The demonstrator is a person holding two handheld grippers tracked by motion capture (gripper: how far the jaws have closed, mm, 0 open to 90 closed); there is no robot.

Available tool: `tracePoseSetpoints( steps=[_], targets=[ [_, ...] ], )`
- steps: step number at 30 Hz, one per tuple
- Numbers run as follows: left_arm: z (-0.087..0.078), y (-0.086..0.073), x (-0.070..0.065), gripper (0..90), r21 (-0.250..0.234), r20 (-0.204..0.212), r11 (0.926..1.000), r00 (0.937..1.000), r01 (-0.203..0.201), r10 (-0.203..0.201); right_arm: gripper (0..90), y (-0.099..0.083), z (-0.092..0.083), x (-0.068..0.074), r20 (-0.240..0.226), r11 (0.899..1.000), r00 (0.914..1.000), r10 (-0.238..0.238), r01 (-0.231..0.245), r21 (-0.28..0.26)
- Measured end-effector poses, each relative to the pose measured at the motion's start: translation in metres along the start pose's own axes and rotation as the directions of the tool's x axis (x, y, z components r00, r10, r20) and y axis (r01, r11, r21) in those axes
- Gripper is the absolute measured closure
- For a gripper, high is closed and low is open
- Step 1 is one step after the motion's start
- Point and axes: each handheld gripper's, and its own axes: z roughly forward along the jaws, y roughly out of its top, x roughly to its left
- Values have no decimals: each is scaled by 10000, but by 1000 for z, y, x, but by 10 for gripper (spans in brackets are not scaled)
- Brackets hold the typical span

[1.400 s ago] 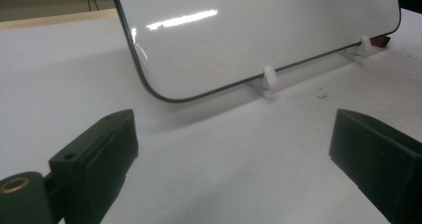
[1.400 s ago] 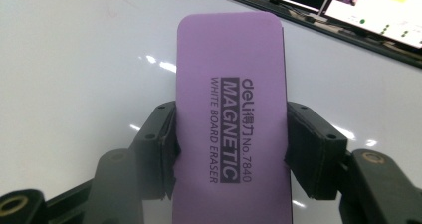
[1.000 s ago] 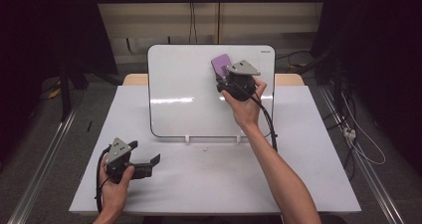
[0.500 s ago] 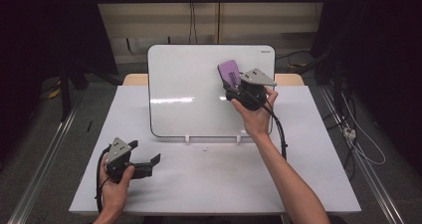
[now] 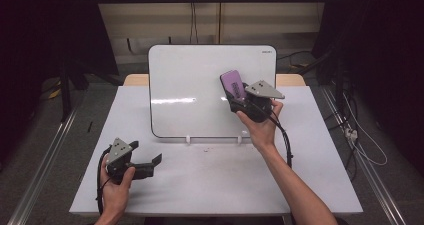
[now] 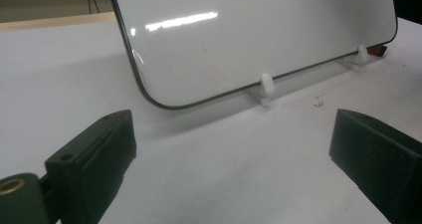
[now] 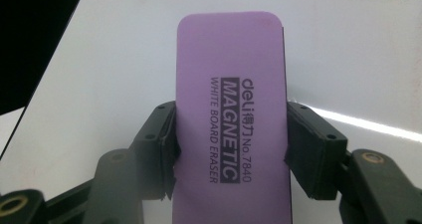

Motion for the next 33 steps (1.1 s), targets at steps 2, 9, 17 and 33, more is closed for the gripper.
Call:
tracePoseSetpoints(
  steps=[2,9,17,33],
  targets=[
    [0,0,0,41,-27,28,10000,10000,-2,2,416,-5,-4,0,-135,9999,9998,-116,116,18],
    [1,-1,2,40,47,46,9997,9997,245,-246,416,-14,-14,-5,-627,9993,9973,369,-368,30],
    [3,6,-3,40,-162,240,9985,9984,520,-516,417,-23,-28,1,-1190,9990,9920,432,-445,-85],
    [38,53,-42,85,-622,2098,9850,9670,1608,-1446,416,-46,-43,18,-1611,9982,9851,-602,582,-171]
  ],
)
